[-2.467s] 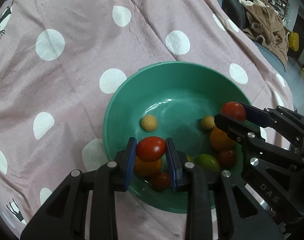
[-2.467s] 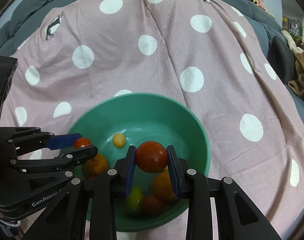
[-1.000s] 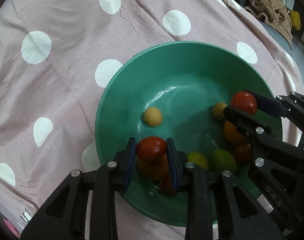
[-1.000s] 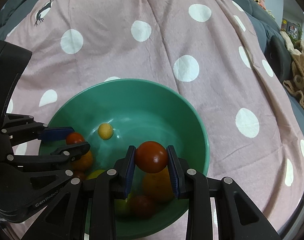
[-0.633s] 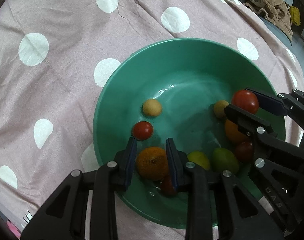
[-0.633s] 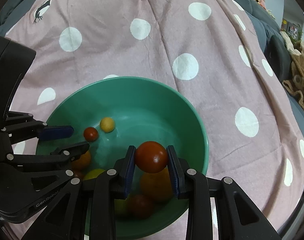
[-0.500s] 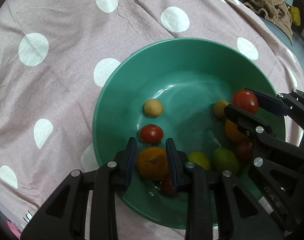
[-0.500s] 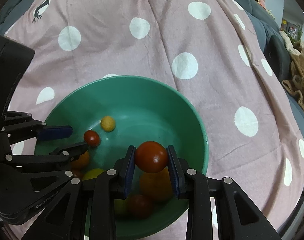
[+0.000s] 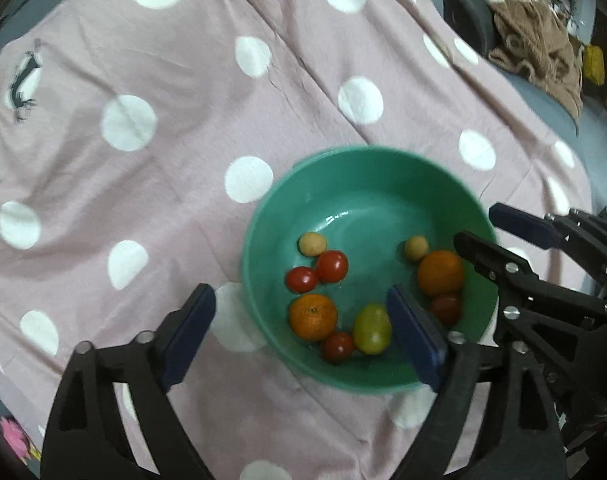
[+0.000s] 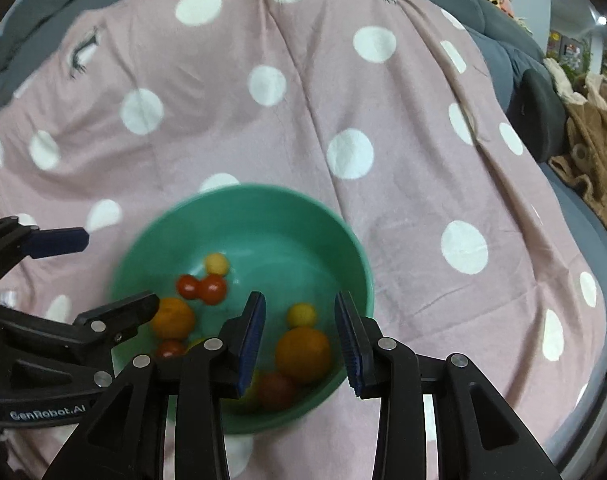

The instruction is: Organize fruits

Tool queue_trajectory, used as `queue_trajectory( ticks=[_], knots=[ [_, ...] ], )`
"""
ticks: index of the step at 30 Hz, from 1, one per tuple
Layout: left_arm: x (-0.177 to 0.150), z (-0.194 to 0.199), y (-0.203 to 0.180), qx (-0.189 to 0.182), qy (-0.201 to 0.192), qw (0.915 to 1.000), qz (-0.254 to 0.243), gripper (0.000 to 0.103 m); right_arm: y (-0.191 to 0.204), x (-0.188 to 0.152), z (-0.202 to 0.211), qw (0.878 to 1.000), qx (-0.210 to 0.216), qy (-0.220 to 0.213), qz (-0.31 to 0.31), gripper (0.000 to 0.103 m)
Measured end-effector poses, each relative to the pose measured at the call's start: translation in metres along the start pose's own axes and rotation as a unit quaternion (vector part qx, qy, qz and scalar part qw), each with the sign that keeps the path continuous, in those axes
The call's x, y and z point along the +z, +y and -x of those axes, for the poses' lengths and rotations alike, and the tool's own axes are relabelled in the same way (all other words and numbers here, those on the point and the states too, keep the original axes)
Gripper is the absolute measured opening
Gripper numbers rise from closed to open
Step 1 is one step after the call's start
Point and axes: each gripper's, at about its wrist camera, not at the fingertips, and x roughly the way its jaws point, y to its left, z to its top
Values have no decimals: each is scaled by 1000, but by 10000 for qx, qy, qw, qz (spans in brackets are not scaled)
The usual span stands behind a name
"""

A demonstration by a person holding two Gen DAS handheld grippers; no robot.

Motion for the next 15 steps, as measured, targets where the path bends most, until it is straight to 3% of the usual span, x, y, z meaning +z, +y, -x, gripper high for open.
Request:
queue_trajectory(
  ticks=[2,6,8,10,15],
  knots=[
    [-1,21,1,-4,-98,9999,73,99,-3,5,15,9997,252,25,-43,36],
    [-3,53,3,116,-201,9995,229,102,-3,19,50,9981,599,68,99,38],
    [-5,67,6,97,-212,9991,361,102,-1,25,66,9979,599,24,242,44],
    [-4,78,7,302,-187,9987,370,102,1,32,80,9976,575,15,382,48],
    [0,103,9,400,-308,9977,448,102,5,45,100,9966,582,202,540,48]
  ],
)
